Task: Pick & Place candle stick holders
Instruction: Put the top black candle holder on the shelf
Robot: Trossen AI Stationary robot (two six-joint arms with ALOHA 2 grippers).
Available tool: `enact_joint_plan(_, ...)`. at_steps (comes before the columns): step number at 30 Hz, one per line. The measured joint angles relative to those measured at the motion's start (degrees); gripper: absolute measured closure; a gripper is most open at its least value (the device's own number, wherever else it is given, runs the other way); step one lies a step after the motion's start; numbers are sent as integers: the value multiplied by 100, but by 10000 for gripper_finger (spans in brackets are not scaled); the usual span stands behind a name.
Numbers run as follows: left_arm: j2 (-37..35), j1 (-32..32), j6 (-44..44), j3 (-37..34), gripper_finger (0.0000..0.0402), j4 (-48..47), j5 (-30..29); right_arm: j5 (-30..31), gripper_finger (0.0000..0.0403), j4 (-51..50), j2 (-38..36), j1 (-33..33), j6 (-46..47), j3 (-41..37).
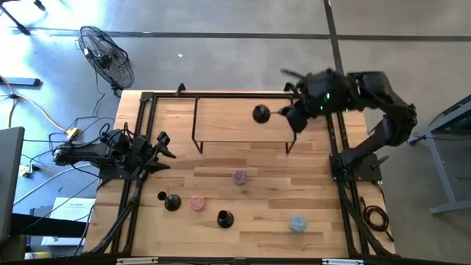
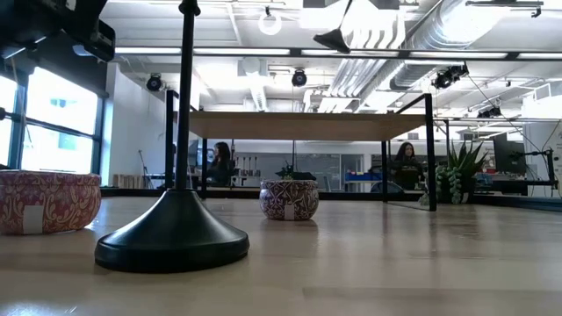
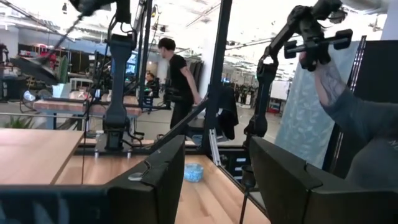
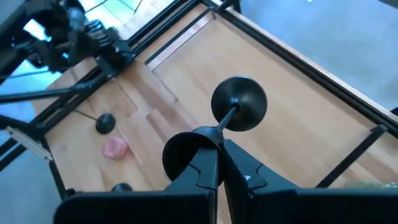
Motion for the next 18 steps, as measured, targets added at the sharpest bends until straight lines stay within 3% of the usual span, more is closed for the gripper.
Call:
enact_joint_plan(7,0,0,-2,1,222,46,-21,-1110,403,217,68,-1349,-654,13)
enact_joint_plan(14,2,0,140,1,222,45,-50,-1619,403,-45,323,-2396,-899,13)
enact_joint_plan(18,0,0,149,1,222,32,-155,-1790,403,-226,633,-2651,-906,13)
